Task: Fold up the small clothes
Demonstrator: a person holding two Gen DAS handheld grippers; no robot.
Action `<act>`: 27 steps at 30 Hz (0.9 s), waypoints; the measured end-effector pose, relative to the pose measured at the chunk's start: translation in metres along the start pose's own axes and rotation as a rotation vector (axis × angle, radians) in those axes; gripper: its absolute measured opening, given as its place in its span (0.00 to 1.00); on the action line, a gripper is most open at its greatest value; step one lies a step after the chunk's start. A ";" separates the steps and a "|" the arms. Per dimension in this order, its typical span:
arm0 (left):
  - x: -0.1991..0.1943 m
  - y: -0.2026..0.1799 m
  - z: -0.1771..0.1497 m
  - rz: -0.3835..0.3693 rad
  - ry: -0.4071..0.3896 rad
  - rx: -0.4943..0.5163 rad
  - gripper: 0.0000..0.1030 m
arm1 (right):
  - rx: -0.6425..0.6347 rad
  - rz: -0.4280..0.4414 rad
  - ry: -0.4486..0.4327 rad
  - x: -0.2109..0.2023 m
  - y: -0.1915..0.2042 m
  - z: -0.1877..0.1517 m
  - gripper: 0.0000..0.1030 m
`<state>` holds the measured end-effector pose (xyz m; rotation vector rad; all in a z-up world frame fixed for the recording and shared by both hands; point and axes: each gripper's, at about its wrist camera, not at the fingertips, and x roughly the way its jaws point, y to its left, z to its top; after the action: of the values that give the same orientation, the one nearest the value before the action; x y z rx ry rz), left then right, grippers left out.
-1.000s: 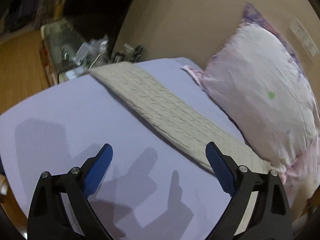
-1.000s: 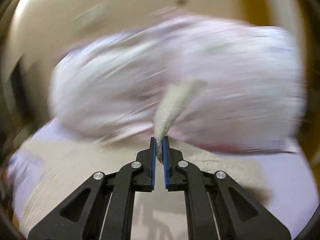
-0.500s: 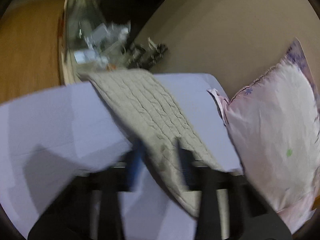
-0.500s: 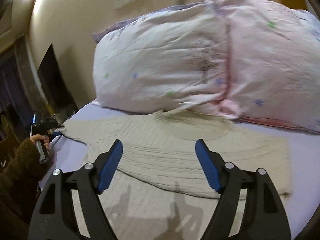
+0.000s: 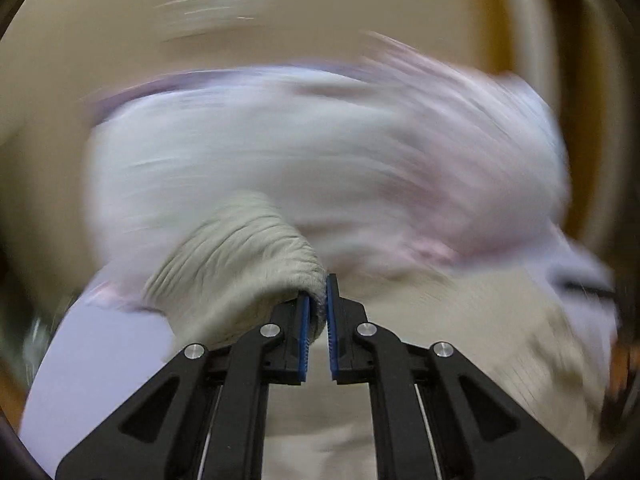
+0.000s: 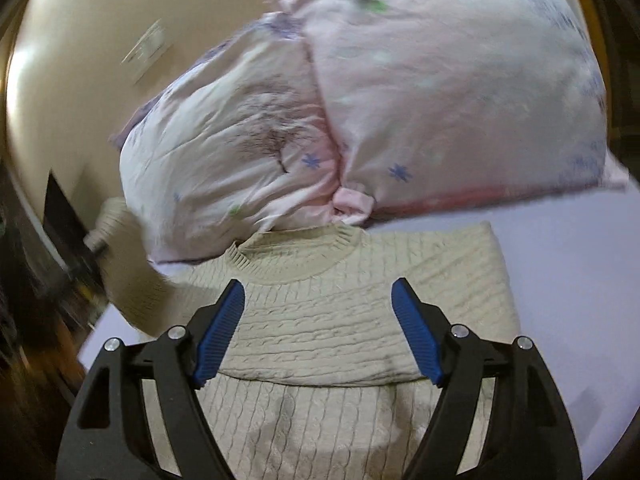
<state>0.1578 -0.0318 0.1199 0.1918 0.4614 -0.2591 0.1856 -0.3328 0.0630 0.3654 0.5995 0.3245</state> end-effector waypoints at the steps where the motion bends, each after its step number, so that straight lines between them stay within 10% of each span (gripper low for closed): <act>1: 0.011 -0.031 -0.006 -0.027 0.028 0.073 0.07 | 0.032 0.011 0.013 0.003 -0.007 -0.001 0.74; 6: 0.071 -0.130 -0.054 -0.085 0.250 0.335 0.08 | 0.208 0.049 0.103 0.015 -0.051 -0.003 0.66; 12: 0.012 -0.048 -0.030 -0.245 0.141 0.006 0.47 | 0.258 0.105 0.230 0.031 -0.060 -0.014 0.51; 17: -0.034 0.022 -0.052 -0.206 0.149 -0.192 0.47 | 0.132 0.094 0.278 0.050 -0.015 -0.014 0.49; 25: -0.052 0.064 -0.082 -0.124 0.227 -0.299 0.49 | -0.277 -0.153 0.301 0.129 0.111 -0.004 0.48; 27: -0.058 0.059 -0.089 -0.139 0.249 -0.287 0.51 | -0.312 -0.261 0.366 0.163 0.111 -0.010 0.06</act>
<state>0.0881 0.0577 0.0756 -0.0906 0.7535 -0.3029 0.2854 -0.1673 0.0237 -0.0775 0.9303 0.2287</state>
